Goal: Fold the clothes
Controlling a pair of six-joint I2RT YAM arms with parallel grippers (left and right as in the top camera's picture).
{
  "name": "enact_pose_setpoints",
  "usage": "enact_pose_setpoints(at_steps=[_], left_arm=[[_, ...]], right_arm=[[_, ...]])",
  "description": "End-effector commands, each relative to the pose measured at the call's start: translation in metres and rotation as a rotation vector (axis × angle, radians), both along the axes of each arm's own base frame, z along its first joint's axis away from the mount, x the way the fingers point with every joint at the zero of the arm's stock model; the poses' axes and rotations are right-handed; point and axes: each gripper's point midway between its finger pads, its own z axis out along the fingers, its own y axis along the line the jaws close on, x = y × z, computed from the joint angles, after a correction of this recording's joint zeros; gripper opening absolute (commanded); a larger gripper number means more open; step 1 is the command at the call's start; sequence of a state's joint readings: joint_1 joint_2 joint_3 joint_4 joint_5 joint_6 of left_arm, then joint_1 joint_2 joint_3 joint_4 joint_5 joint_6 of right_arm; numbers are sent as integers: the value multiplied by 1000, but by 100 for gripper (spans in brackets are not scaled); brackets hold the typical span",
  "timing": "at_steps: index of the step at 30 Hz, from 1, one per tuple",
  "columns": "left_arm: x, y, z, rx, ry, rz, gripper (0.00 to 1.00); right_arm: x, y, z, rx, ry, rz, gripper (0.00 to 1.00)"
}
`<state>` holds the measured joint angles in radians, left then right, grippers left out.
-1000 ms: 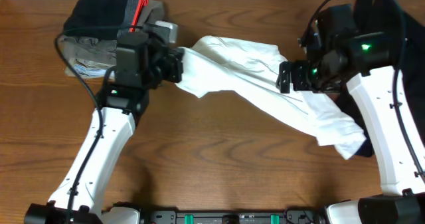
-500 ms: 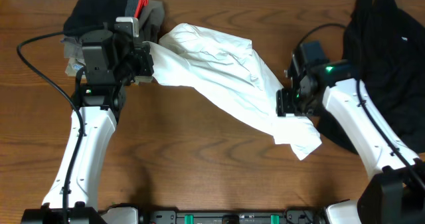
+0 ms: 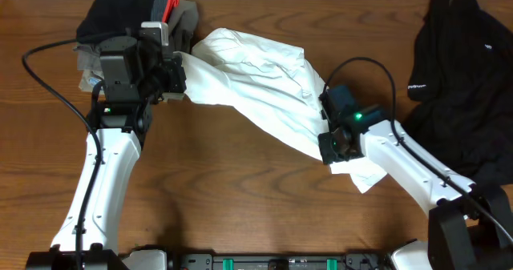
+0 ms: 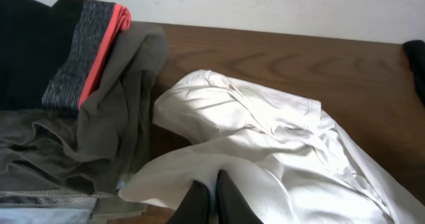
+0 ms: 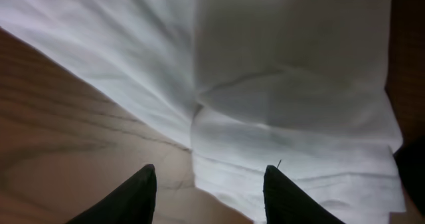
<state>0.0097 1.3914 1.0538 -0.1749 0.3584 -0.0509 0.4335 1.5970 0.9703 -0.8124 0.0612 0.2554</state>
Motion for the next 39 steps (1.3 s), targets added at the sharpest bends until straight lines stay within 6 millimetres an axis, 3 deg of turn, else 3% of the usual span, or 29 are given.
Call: enact_pose_setpoints(at_steps=[1, 9, 14, 17, 22, 25, 26, 31, 33, 39], left_arm=[[0, 3, 4, 17, -14, 6, 6], [0, 3, 3, 17, -9, 6, 6], [-1, 3, 2, 17, -6, 6, 6], [-1, 3, 2, 17, -5, 6, 6], [-1, 3, 2, 18, -2, 5, 6], [-2, 3, 0, 18, 6, 5, 6], [-3, 3, -1, 18, 9, 5, 5], [-3, 3, -1, 20, 12, 3, 6], [-3, 3, -1, 20, 11, 3, 6], [-3, 3, -1, 26, 10, 1, 6]], right_arm=[[6, -7, -6, -53, -44, -13, 48], [20, 0, -16, -15, -122, -15, 37], [23, 1, -22, -11, -132, -15, 39], [25, 2, -28, -13, -129, -15, 45], [27, 3, -43, -22, -109, -23, 45], [32, -7, -45, -48, -126, -101, 25], [35, -11, -42, -57, -141, -133, 18], [48, -22, -24, -39, -193, -187, 11], [54, -29, -12, -27, -223, -210, 1], [79, -56, 39, 27, -372, -310, 1]])
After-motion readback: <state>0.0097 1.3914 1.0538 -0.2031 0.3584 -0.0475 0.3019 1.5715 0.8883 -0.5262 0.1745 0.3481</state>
